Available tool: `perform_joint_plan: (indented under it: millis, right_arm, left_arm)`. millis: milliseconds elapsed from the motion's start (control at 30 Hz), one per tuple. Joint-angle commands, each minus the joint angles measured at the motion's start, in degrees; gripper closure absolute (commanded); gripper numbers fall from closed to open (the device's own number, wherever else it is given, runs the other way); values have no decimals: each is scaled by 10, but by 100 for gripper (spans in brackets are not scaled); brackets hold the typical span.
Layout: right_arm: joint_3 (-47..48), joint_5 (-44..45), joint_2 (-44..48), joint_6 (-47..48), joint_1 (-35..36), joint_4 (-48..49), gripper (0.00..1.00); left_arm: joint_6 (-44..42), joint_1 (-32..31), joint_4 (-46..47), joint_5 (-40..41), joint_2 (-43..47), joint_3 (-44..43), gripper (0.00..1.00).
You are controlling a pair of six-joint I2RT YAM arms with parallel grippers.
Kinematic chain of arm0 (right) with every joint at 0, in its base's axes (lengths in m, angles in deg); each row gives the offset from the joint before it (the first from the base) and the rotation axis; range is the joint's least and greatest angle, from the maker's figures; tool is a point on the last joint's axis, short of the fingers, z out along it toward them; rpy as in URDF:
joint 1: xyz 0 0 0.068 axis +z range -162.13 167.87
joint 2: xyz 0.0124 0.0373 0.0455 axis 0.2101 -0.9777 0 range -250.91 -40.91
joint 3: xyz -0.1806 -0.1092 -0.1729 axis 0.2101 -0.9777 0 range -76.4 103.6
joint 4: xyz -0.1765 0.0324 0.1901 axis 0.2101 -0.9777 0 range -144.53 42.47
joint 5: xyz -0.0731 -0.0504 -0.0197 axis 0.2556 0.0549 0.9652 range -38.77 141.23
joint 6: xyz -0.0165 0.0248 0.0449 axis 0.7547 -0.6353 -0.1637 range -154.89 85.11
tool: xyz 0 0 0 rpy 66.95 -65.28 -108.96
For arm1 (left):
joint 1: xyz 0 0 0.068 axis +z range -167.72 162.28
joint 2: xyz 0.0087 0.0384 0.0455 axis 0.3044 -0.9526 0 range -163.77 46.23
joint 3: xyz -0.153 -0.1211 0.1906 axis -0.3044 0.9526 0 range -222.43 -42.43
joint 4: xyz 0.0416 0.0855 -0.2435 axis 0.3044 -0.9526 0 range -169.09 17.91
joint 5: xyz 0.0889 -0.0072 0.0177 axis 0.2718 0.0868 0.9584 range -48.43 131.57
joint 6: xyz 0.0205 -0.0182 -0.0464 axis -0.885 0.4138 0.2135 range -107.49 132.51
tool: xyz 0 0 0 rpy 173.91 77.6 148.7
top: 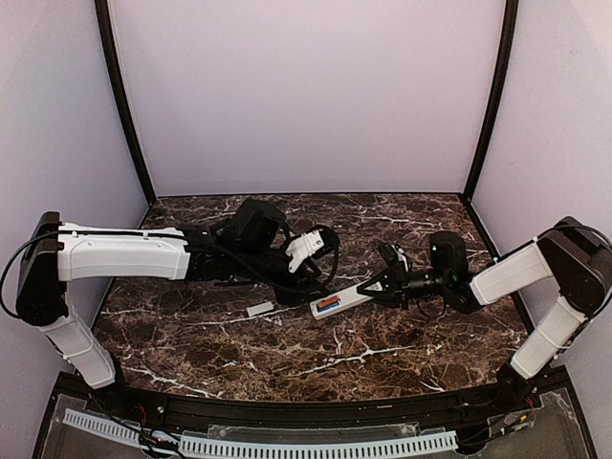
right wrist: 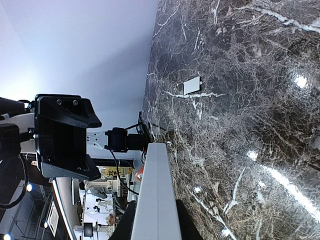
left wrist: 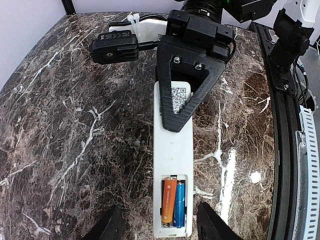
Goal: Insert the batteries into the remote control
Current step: Press the battery in the battery compartment.
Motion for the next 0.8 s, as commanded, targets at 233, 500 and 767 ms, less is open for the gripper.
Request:
perform_joint_plan:
  millis: [233,500,767]
  right_arm:
    - [17,6,0,38,1,-17,100]
    - [106,-63,-20,177,13,-218,100]
    - [190,-123,-49,297,41,-379,100]
  left_arm:
    - [88,16,4,-48,0,-8,58]
    - [-205,15,-50,-129,63,56,63]
    - [-333,-40,-71,-110,96,91,64]
